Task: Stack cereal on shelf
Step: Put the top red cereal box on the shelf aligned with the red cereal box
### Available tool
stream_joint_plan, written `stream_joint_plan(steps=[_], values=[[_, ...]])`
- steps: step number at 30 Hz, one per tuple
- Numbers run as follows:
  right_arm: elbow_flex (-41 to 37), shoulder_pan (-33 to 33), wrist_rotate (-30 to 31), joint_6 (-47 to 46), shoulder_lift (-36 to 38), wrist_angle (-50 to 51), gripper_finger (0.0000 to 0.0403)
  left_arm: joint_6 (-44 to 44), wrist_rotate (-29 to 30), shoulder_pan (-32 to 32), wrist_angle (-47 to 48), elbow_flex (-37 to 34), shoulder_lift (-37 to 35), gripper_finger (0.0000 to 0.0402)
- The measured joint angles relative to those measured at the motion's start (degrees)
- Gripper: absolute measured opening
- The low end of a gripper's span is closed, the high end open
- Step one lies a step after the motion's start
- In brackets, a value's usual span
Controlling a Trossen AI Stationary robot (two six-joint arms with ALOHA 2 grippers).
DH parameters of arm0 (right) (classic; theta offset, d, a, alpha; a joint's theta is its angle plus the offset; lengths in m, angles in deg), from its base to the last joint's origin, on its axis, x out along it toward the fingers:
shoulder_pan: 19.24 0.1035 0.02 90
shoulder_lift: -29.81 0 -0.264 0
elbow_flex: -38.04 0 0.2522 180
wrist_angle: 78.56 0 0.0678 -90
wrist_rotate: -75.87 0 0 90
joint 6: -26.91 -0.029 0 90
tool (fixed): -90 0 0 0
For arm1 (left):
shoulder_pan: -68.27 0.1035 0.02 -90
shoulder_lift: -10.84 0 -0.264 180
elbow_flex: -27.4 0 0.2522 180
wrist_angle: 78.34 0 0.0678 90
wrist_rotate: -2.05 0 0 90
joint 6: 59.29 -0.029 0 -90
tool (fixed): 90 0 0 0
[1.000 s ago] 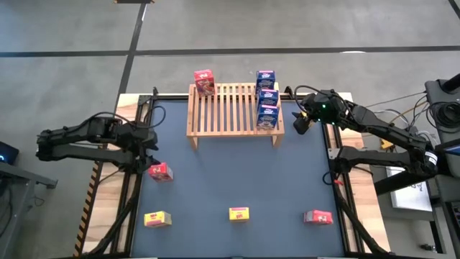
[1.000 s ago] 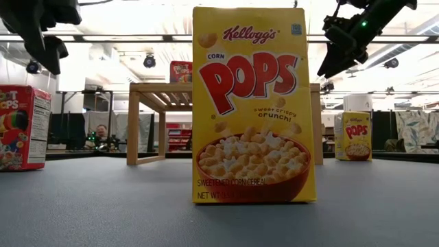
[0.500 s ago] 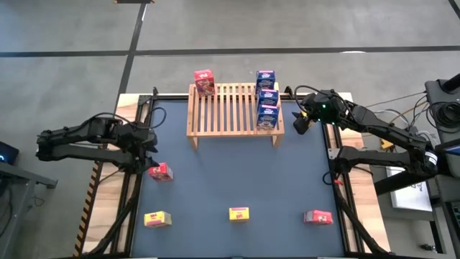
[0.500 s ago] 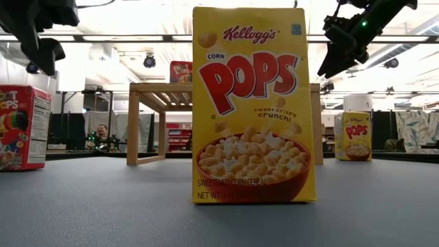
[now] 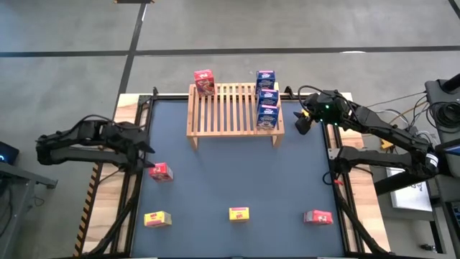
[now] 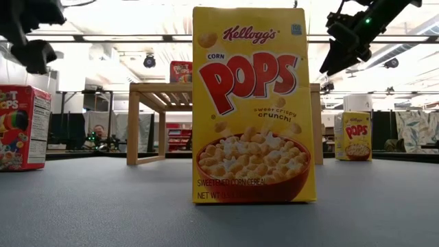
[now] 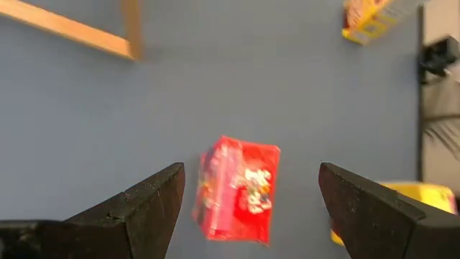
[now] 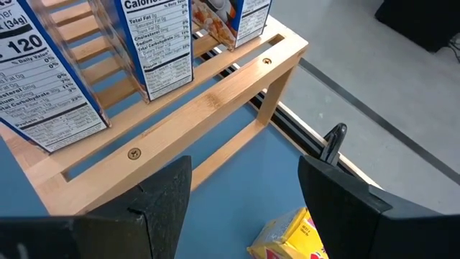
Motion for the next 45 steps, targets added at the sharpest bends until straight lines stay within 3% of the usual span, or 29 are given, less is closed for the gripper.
stream_joint_plan(steps=[8,19,26,36,45], values=[[-0.02,-0.02,0.00,-0.07,-0.04,-0.32,0.0244,1.47,-8.01,-0.01,0.01,-3.59,3.05,0.0304],[-0.04,-0.02,0.00,-0.07,-0.04,0.00,0.0244,-0.70,-5.51,-0.12,2.62,1.94,8.99,0.0274],[-0.09,0.00,0.02,-0.43,-0.04,-0.38,0.0244,-2.47,-5.25,-0.12,2.97,1.76,10.29,0.0259],[-0.12,-0.02,0.02,0.15,-0.04,-0.48,0.0244,-1.09,-6.39,-0.12,2.95,1.42,12.22,0.0259],[-0.97,-0.01,0.02,0.87,-0.07,-0.48,0.0244,3.24,-6.56,-0.12,2.95,1.42,13.61,0.0295]])
